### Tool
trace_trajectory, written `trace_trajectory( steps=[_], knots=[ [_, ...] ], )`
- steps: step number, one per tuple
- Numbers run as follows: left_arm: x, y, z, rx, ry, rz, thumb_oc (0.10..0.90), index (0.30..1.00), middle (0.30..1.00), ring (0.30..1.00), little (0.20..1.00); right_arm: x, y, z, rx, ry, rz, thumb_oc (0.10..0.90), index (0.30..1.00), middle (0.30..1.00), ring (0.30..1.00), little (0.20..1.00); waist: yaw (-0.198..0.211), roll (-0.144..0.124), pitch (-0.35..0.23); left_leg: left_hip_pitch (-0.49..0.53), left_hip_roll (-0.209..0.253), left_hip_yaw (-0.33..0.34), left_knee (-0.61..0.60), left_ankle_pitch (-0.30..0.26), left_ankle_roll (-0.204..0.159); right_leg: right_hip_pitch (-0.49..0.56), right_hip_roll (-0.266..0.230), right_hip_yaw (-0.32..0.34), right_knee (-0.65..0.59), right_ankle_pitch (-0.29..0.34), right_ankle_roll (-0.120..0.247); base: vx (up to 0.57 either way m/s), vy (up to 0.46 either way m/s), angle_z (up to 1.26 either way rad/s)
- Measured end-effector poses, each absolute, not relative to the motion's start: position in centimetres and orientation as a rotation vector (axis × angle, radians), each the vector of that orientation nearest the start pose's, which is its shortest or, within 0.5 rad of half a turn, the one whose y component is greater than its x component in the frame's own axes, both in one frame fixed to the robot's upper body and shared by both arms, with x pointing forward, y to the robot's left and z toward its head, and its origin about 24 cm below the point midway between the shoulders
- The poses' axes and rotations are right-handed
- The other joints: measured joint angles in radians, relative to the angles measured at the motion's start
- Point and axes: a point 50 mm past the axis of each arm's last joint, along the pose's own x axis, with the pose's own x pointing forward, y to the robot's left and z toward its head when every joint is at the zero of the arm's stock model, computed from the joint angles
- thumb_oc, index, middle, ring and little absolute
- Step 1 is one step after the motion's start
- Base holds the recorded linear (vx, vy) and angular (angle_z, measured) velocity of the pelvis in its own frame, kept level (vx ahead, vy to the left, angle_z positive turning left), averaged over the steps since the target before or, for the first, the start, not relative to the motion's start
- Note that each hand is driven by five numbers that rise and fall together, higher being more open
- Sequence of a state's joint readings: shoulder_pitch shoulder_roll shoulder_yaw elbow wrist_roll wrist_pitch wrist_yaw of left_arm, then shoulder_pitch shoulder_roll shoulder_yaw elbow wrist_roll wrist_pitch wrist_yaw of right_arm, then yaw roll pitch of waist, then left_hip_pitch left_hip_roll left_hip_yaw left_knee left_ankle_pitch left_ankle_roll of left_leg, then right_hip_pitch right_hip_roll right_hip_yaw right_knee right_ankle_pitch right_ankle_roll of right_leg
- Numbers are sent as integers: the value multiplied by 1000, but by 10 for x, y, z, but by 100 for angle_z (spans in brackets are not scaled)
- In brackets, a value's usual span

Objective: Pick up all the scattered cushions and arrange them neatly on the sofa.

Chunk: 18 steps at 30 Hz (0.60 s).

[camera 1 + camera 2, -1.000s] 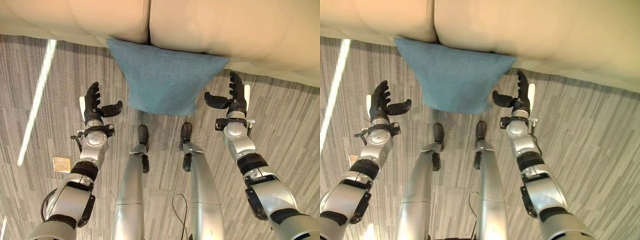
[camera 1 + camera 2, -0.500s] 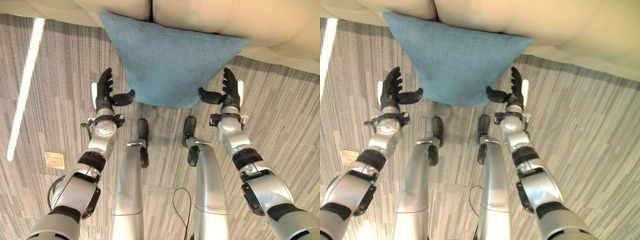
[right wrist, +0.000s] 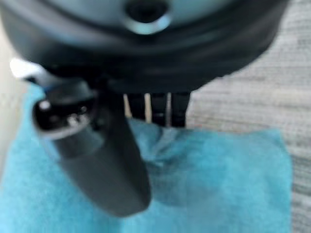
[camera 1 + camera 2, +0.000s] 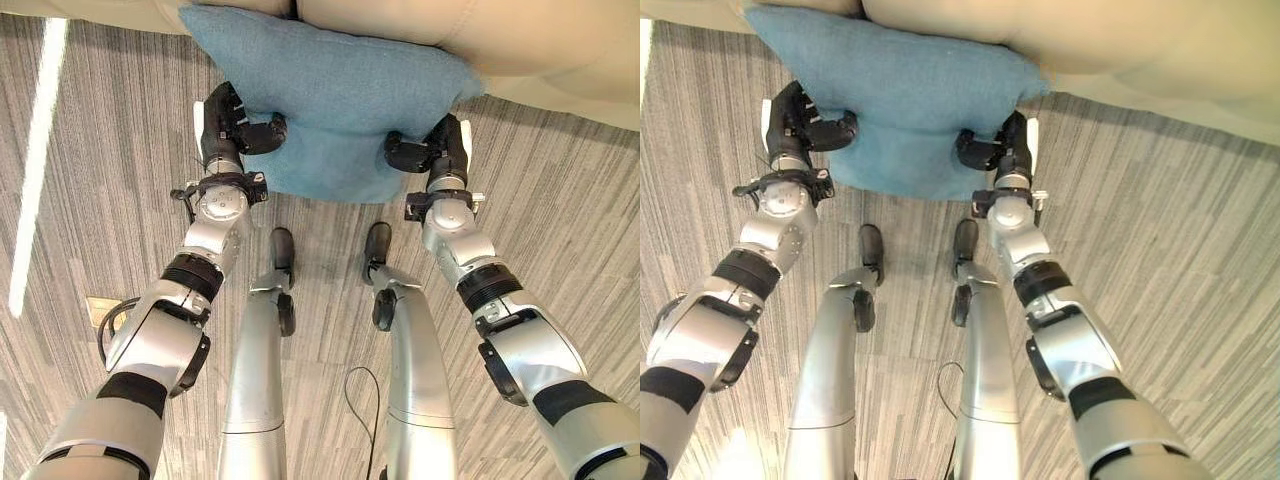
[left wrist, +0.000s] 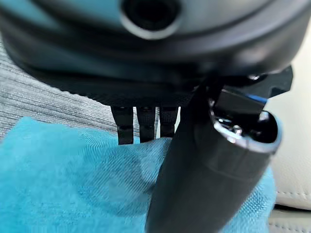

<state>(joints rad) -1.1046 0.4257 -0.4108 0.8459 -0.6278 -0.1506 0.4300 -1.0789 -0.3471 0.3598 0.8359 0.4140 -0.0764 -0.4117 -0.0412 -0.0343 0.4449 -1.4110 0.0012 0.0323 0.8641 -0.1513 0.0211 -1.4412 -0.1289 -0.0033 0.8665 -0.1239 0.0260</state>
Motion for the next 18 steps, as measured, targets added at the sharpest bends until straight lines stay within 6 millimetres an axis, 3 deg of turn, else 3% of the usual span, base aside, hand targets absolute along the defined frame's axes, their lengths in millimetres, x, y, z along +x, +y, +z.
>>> trace_trajectory(
  steps=[3,5,6,7,9,10,12,16,18],
  knots=[
    [408,173,228,-26,-326,238,400,300,300,300,300,407,-138,207,-122,-281,-139,400,300,300,300,300,-3,-10,63,116,0,2,-74,27,-5,108,-1,-5,-60,20,-8,-42,-27,3],
    [398,175,211,-45,-319,218,400,300,300,300,300,398,-140,186,-92,-261,-118,400,300,300,300,300,-2,-12,51,200,-1,1,-161,59,-10,187,1,-12,-136,45,-8,-63,-52,2],
    [391,174,198,-72,-315,201,400,300,300,300,300,391,-142,172,-64,-248,-112,400,300,300,300,300,-2,-14,9,201,-1,1,-191,69,-13,184,2,-14,-158,51,-7,-109,-97,5],
    [379,177,194,-151,-351,195,400,300,300,300,300,383,-144,165,11,-261,-107,400,300,300,300,300,0,-17,32,274,0,1,-259,100,-18,252,5,-20,-211,71,-13,-102,-95,2],
    [374,179,172,-176,-301,217,400,300,300,300,300,377,-138,147,40,-215,-91,400,300,300,300,300,-2,-29,64,388,0,0,-332,119,-24,361,10,-24,-277,86,-15,-53,-65,-2],
    [365,177,137,-180,-209,230,400,300,300,300,300,365,-138,116,52,-137,-95,400,300,300,300,300,-2,-26,-24,406,-1,-4,-372,125,-28,373,12,-26,-307,87,-6,-103,-44,-1],
    [350,172,109,-162,-162,200,400,300,300,300,300,345,-143,92,86,-120,-107,400,300,300,300,300,-3,-27,-108,438,-3,-12,-416,135,-35,401,12,-37,-329,81,0,-71,-60,7],
    [344,167,111,-146,-189,154,400,300,300,300,300,338,-152,91,103,-141,-132,400,300,300,300,300,0,-27,-106,509,-4,-33,-464,151,-46,473,10,-69,-356,80,-13,50,-54,14],
    [334,167,97,-139,-169,154,400,300,300,300,300,330,-153,82,92,-124,-122,400,300,300,300,300,3,-28,-84,635,-2,-39,-519,157,-50,589,14,-75,-389,77,-16,96,-59,1]
  ],
)
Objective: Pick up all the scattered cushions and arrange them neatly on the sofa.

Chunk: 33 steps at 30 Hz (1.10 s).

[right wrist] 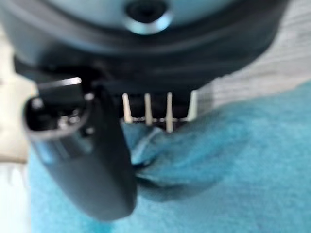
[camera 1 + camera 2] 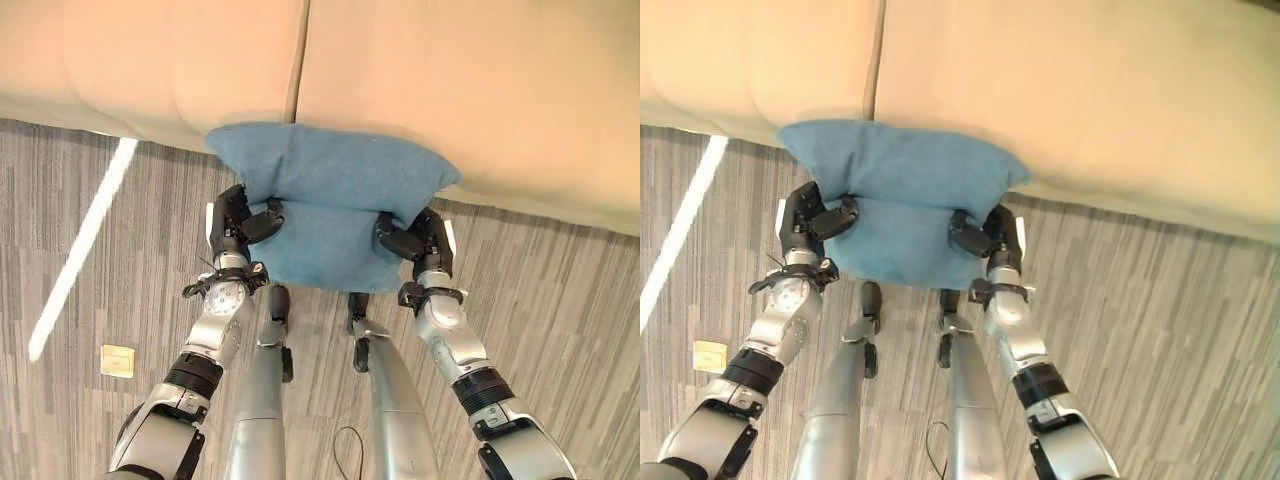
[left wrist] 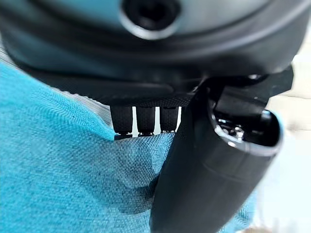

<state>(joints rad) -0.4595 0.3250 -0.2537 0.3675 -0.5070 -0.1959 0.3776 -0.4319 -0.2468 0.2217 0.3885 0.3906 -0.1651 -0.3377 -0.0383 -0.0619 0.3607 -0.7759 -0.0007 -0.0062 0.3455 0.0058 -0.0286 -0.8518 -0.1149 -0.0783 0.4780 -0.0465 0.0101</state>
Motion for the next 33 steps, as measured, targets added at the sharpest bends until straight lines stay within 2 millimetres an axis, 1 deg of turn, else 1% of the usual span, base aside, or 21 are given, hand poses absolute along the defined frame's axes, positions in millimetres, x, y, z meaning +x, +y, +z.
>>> trace_trajectory(
  steps=[2,3,4,6,7,8,9,11,12,16,17,21,23,25,26,27,28,29,31,32,33],
  knots=[
    [323,174,85,-159,-140,184,400,300,300,300,300,322,-153,76,61,-119,-98,400,300,300,300,300,0,1,15,128,4,0,-52,1,-1,119,5,-4,-28,-14,1,153,-79,-1],
    [314,175,78,-162,-130,187,400,300,300,300,300,311,-152,69,39,-111,-78,400,300,300,300,300,2,2,33,237,8,-3,-95,2,-3,222,8,-16,-59,-16,4,91,-36,2],
    [308,175,71,-161,-112,188,400,300,300,300,300,305,-154,64,24,-101,-72,400,300,300,300,300,2,4,32,297,12,-7,-128,4,-6,282,11,-28,-89,-19,6,47,-11,7],
    [301,174,64,-158,-102,175,400,300,300,300,300,296,-155,58,10,-96,-63,400,300,300,300,300,0,12,-6,333,14,-19,-155,7,-6,323,14,-37,-116,-22,8,121,-33,10],
    [302,175,70,-161,-131,168,400,300,300,300,300,299,-160,64,3,-132,-74,400,300,300,300,300,1,13,-28,328,12,-16,-157,6,-6,320,12,-41,-109,-27,7,284,-90,7],
    [300,177,77,-152,-159,163,400,300,300,300,300,300,-162,74,-13,-156,-64,400,300,300,300,300,5,13,29,389,13,-8,-165,6,-5,382,9,-54,-116,-33,3,351,-99,4],
    [295,177,74,-141,-152,151,400,300,300,300,300,294,-167,70,-33,-142,-61,400,300,300,300,300,12,18,36,442,17,-9,-196,11,-7,432,14,-56,-142,-30,4,110,-35,1],
    [279,180,55,-86,-96,130,400,300,300,300,300,279,-172,54,-83,-91,-31,400,300,300,300,300,14,33,14,558,30,-21,-267,19,-12,556,31,-65,-227,-21,8,112,-39,5],
    [269,183,44,-72,-57,133,400,300,300,300,300,271,-173,44,-92,-59,-19,400,300,300,300,300,15,44,-57,560,37,-23,-289,17,-12,563,38,-73,-254,-22,11,195,-94,5],
    [253,191,30,-69,-8,150,400,300,300,300,300,261,-171,32,-123,-15,26,400,300,300,300,300,16,50,-64,709,50,-15,-362,25,-17,733,61,-82,-369,-5,10,125,-71,-1],
    [248,190,25,-67,12,144,400,300,300,300,300,257,-171,27,-123,4,30,400,300,300,300,300,18,50,-96,717,52,-16,-374,25,-17,747,66,-82,-396,0,10,28,-68,4],
    [245,187,20,-83,34,141,400,300,300,300,300,254,-175,25,-150,17,27,400,300,300,300,300,21,51,-106,726,50,-32,-363,26,-19,801,70,-85,-459,22,9,45,-86,12],
    [243,182,14,-92,67,130,400,300,300,300,300,250,-180,20,-162,40,14,400,300,300,300,300,20,45,-108,722,34,-49,-313,24,-22,845,58,-87,-486,27,7,2,-9,31],
    [241,182,12,-92,76,134,400,300,300,300,300,250,-180,20,-164,44,17,400,300,300,300,300,26,26,-111,679,13,-56,-213,18,-30,859,39,-84,-492,28,5,4,1,12],
    [239,181,9,-97,87,132,400,300,300,300,300,249,-182,20,-174,48,16,400,300,300,300,300,32,15,-112,644,-13,-69,-177,-15,-31,876,24,-87,-497,29,3,15,6,7],
    [239,181,9,-97,88,132,400,300,300,300,300,249,-182,20,-175,48,17,400,300,300,300,300,32,15,-112,645,-13,-70,-182,-15,-30,877,24,-87,-498,29,3,69,42,6],
    [238,178,7,-99,96,117,400,300,300,300,300,250,-187,21,-195,47,15,400,300,300,300,300,26,38,-125,656,-8,-92,-303,67,-19,879,44,-89,-499,27,5,82,57,8],
    [239,177,6,-97,102,106,400,300,300,300,300,248,-188,19,-194,58,6,400,300,300,300,300,17,37,-132,665,0,-85,-326,80,-13,894,55,-99,-512,18,16,93,96,30],
    [240,171,4,-94,113,82,400,300,300,300,300,246,-194,19,-190,66,-20,400,300,300,300,300,18,20,-142,667,-4,-84,-360,80,-13,897,53,-115,-528,17,20,-4,93,47],
    [242,169,4,-94,114,76,400,300,300,300,300,245,-196,20,-184,62,-33,400,300,300,300,300,14,9,-146,612,-19,-71,-333,90,-25,893,51,-152,-537,17,29,80,115,69],
    [245,167,6,-93,111,67,400,300,300,300,300,244,-197,20,-182,61,-44,400,300,300,300,300,7,2,-150,591,-23,-52,-314,93,-31,884,39,-176,-542,18,29,231,160,90]
  ],
)
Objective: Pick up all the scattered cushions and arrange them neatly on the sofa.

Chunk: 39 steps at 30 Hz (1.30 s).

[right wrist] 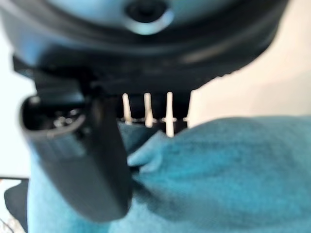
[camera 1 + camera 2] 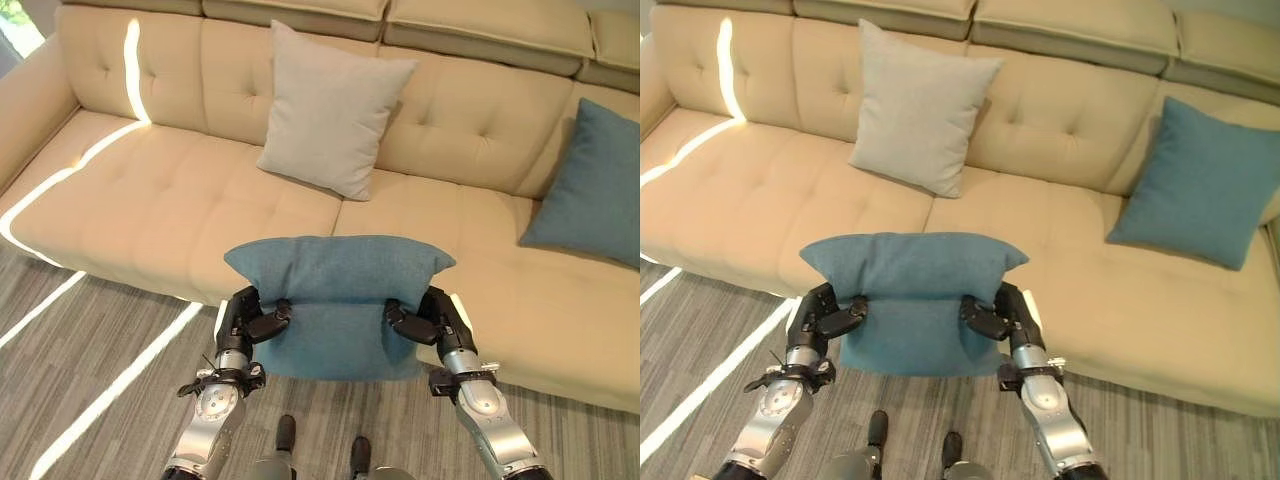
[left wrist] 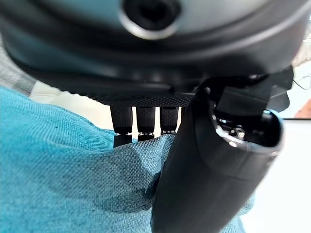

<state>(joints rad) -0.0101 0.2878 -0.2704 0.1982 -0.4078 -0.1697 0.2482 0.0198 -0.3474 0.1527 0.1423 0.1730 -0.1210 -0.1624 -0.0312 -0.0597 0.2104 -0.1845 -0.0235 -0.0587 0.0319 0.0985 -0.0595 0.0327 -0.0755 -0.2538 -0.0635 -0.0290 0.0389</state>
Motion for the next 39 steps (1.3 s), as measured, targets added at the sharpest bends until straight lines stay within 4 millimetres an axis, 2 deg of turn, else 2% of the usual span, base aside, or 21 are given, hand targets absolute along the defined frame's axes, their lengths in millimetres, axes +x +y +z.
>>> trace_trajectory(
  steps=[3,5,8,10,13,15,16,17,18,19,20,21,23,26,28,30,32,33,34,35,39],
  knots=[
    [244,170,4,-84,128,76,400,300,300,300,300,242,-194,17,-168,72,-34,400,300,300,300,300,9,-10,-8,-11,45,178,-45,-40,29,-5,7,-52,-9,-3,3,160,145,53],
    [235,180,-2,-71,154,102,400,300,300,300,300,241,-184,13,-167,92,1,400,300,300,300,300,27,-19,-18,6,28,200,-50,-8,63,0,-7,-43,-1,-9,12,90,157,-6],
    [231,186,-5,-67,165,125,400,300,300,300,300,239,-179,10,-170,101,28,400,300,300,300,300,39,-22,-20,23,17,215,-64,-5,80,1,-23,-35,14,-12,27,111,206,-12],
    [231,192,-4,-61,165,144,400,300,300,300,300,242,-173,10,-171,113,54,400,300,300,300,300,46,-18,-18,41,27,220,-69,-12,91,-42,-30,-18,120,-24,57,64,122,-13],
    [231,197,-4,-42,166,147,400,300,300,300,300,238,-169,5,-150,133,57,400,300,300,300,300,42,-22,-18,104,49,210,-79,-22,113,-99,-40,28,316,-87,109,85,72,4],
    [233,196,-2,-44,159,144,400,300,300,300,300,238,-169,5,-147,130,57,400,300,300,300,300,41,-32,-27,114,38,186,-81,-37,132,-129,-33,76,323,-94,101,127,53,34],
    [237,198,2,-44,138,149,400,300,300,300,300,240,-167,8,-145,116,58,400,300,300,300,300,17,-28,-27,114,43,140,-111,-18,115,-175,26,189,293,-106,78,114,15,60],
    [238,198,3,-41,136,150,400,300,300,300,300,241,-167,8,-145,116,59,400,300,300,300,300,18,-31,-28,118,40,121,-119,-22,121,-198,36,198,273,-99,68,110,16,79],
    [239,195,1,-52,141,151,400,300,300,300,300,241,-168,8,-150,116,59,400,300,300,300,300,14,-17,-20,118,48,78,-119,-25,124,-240,79,259,264,-88,51,99,-15,98],
    [239,196,-1,-48,152,154,400,300,300,300,300,239,-169,7,-154,123,59,400,300,300,300,300,-10,-11,-18,119,45,47,-120,-11,105,-239,86,262,199,-35,55,101,-40,106],
    [236,195,-4,-50,162,149,400,300,300,300,300,238,-170,5,-156,131,57,400,300,300,300,300,-4,-19,-21,119,34,11,-120,-19,99,-243,86,272,169,40,48,135,-71,118],
    [235,193,-7,-58,173,141,400,300,300,300,300,236,-173,3,-162,139,51,400,300,300,300,300,-10,-11,-24,119,35,-22,-120,-16,95,-218,87,273,145,60,16,104,-85,91],
    [230,189,-12,-65,193,133,400,300,300,300,300,236,-180,4,-200,143,58,400,300,300,300,300,12,2,-28,109,44,-54,-120,-10,72,-165,102,224,41,112,-36,88,-83,67],
    [223,187,-18,-80,219,137,400,300,300,300,300,236,-182,4,-214,143,71,400,300,300,300,300,26,11,-28,98,61,-73,-113,2,28,-133,118,167,15,107,-45,97,-95,55],
    [222,181,-20,-97,228,125,400,300,300,300,300,235,-187,4,-219,148,55,400,300,300,300,300,9,13,-26,61,45,-106,-65,8,15,-108,108,109,9,87,-46,75,-67,100],
    [222,173,-21,-119,231,97,400,300,300,300,300,234,-196,5,-234,150,29,400,300,300,300,300,2,14,-26,54,26,-93,-40,15,5,-77,96,59,-5,77,-55,59,-25,95],
    [222,172,-21,-128,230,94,400,300,300,300,300,236,-197,7,-235,141,26,400,300,300,300,300,8,30,-30,57,35,-38,-44,2,12,-60,105,31,-8,66,-68,58,11,43],
    [224,172,-20,-128,225,92,400,300,300,300,300,236,-197,8,-237,139,26,400,300,300,300,300,12,37,-29,44,46,-20,-38,-17,-7,-57,107,18,-10,56,-56,92,13,42],
    [226,171,-18,-124,218,84,400,300,300,300,300,236,-198,8,-237,139,19,400,300,300,300,300,5,36,-28,18,61,60,-6,-53,11,-49,103,-8,-27,63,-74,132,6,54],
    [228,171,-17,-122,213,79,400,300,300,300,300,236,-199,8,-236,139,15,400,300,300,300,300,2,31,-25,-10,72,105,24,-59,5,-49,93,-25,-27,59,-85,99,4,54],
    [228,171,-17,-119,216,76,400,300,300,300,300,235,-199,7,-230,142,12,400,300,300,300,300,16,11,-20,-117,93,167,69,-50,-3,-35,57,-37,-27,31,-79,201,51,22]
  ],
)
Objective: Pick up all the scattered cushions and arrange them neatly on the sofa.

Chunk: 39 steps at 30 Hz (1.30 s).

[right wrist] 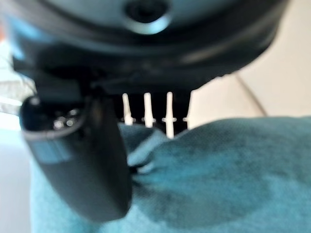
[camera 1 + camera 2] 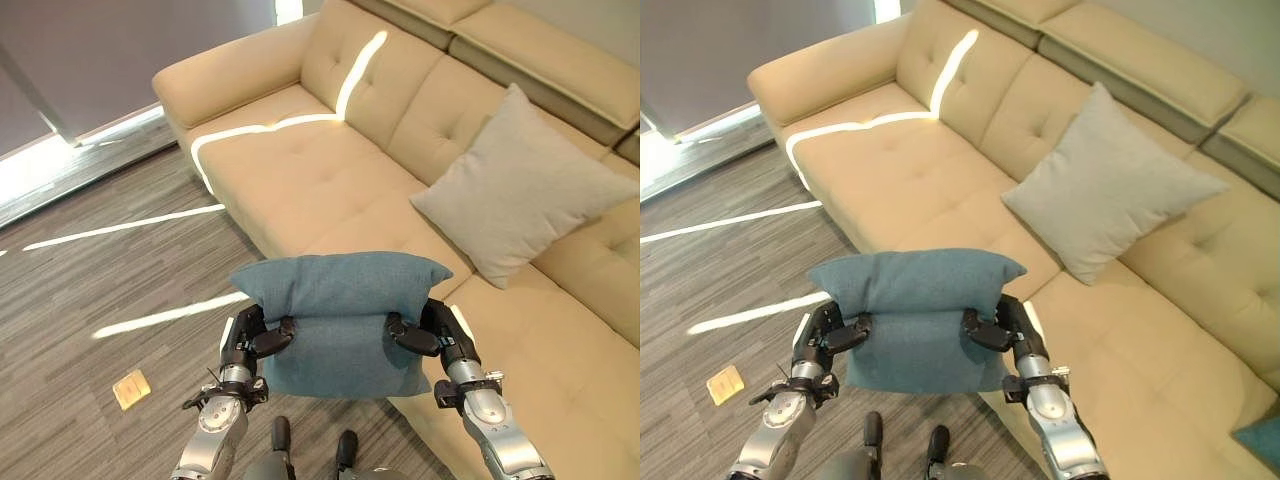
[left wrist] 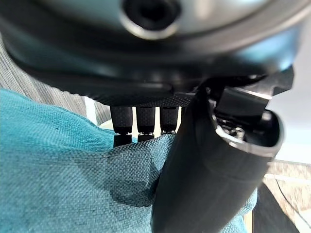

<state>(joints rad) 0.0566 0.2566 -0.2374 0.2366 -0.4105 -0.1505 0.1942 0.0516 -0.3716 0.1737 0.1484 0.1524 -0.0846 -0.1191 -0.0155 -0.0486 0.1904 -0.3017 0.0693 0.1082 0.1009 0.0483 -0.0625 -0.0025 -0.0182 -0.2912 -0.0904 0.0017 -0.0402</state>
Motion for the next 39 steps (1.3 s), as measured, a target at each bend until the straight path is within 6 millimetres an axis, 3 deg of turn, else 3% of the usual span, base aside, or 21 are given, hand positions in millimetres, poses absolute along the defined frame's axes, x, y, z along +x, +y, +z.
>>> trace_trajectory(
  steps=[3,4,5,7,10,15,18,20,22,24,25,26,27,29,31,34,35,36,38,39],
  knots=[
    [221,174,-23,-116,241,82,400,300,300,300,300,230,-197,2,-228,166,22,400,300,300,300,300,3,1,-1,-19,26,7,-39,33,6,68,-15,0,6,-36,56,258,136,-9],
    [218,176,-25,-108,253,84,400,300,300,300,300,226,-195,-3,-215,182,23,400,300,300,300,300,1,-9,-9,14,13,26,-42,101,53,101,-26,16,22,-64,101,267,162,-13],
    [217,180,-25,-96,254,87,400,300,300,300,300,223,-190,-6,-193,194,22,400,300,300,300,300,-3,-43,-30,36,-27,42,-74,92,70,95,-66,48,34,-72,110,339,259,-3],
    [222,183,-20,-77,235,83,400,300,300,300,300,224,-187,-5,-178,185,21,400,300,300,300,300,-12,-73,-46,60,-89,46,-101,84,108,92,-129,97,65,-82,125,291,268,17],
    [229,195,-11,-44,200,97,400,300,300,300,300,231,-175,0,-160,159,52,400,300,300,300,300,4,-73,-44,115,-110,47,-112,57,147,49,-142,191,162,-94,162,135,175,0],
    [235,207,-1,-27,158,137,400,300,300,300,300,239,-164,6,-163,127,85,400,300,300,300,300,31,-62,-35,196,-102,45,-131,34,169,-56,-152,237,487,-123,235,103,172,-3],
    [235,206,-2,-45,159,155,400,300,300,300,300,244,-162,10,-168,106,102,400,300,300,300,300,37,-58,-28,230,-87,43,-150,-7,202,-138,-130,256,573,-166,200,228,122,-13],
    [234,208,-3,-49,162,166,400,300,300,300,300,244,-162,11,-172,106,108,400,300,300,300,300,23,-53,-19,252,-73,38,-161,2,182,-190,-80,279,537,-183,179,191,51,15],
    [234,206,-4,-55,166,163,400,300,300,300,300,244,-164,11,-179,108,107,400,300,300,300,300,-4,-52,-13,262,-69,-10,-172,0,178,-246,-9,308,433,-171,158,221,35,48],
    [235,202,-6,-70,173,161,400,300,300,300,300,244,-168,10,-191,114,102,400,300,300,300,300,-18,-52,-12,261,-68,-56,-185,-1,162,-274,55,389,313,-116,137,133,-20,62],
    [235,200,-8,-69,179,156,400,300,300,300,300,244,-170,9,-194,119,97,400,300,300,300,300,-33,-54,-11,263,-73,-78,-189,5,147,-271,60,389,261,-80,145,92,-30,109],
    [232,196,-13,-67,200,135,400,300,300,300,300,239,-176,5,-206,138,85,400,300,300,300,300,-40,-68,-13,277,-97,-124,-190,0,126,-238,39,375,202,56,107,136,-65,103],
    [225,193,-18,-78,224,130,400,300,300,300,300,238,-180,3,-223,152,86,400,300,300,300,300,-27,-58,-14,290,-92,-134,-189,-3,118,-209,45,363,169,78,59,85,-47,76],
    [216,190,-24,-94,249,118,400,300,300,300,300,235,-184,1,-239,163,85,400,300,300,300,300,-16,-28,-13,281,-69,-173,-174,-30,73,-161,58,316,112,83,45,119,-61,55],
    [215,187,-25,-105,253,110,400,300,300,300,300,234,-187,0,-248,169,83,400,300,300,300,300,-6,-17,-13,243,-61,-210,-119,-41,32,-128,65,257,75,75,18,119,-52,93],
    [214,184,-26,-107,256,91,400,300,300,300,300,234,-192,-1,-254,176,72,400,300,300,300,300,-18,-19,-14,220,-71,-188,-48,-47,21,-98,52,199,65,72,4,46,7,71],
    [215,184,-25,-105,255,85,400,300,300,300,300,236,-192,2,-253,166,68,400,300,300,300,300,-8,-20,-8,201,-70,-155,-24,-55,6,-72,36,185,41,71,-8,139,66,70],
    [216,180,-24,-105,250,57,400,300,300,300,300,237,-197,4,-254,160,50,400,300,300,300,300,-24,-28,-5,180,-56,-31,-36,-65,11,-28,24,158,0,72,-22,135,81,52],
    [219,181,-22,-98,240,51,400,300,300,300,300,239,-197,5,-253,153,47,400,300,300,300,300,-22,-34,-2,136,-44,-16,-25,-61,6,-24,15,155,-1,49,-19,144,83,29],
    [223,181,-18,-91,226,41,400,300,300,300,300,239,-198,6,-250,152,40,400,300,300,300,300,-20,-52,4,77,-24,-2,-17,-52,-5,-25,6,153,-1,37,-15,146,77,9]
  ],
)
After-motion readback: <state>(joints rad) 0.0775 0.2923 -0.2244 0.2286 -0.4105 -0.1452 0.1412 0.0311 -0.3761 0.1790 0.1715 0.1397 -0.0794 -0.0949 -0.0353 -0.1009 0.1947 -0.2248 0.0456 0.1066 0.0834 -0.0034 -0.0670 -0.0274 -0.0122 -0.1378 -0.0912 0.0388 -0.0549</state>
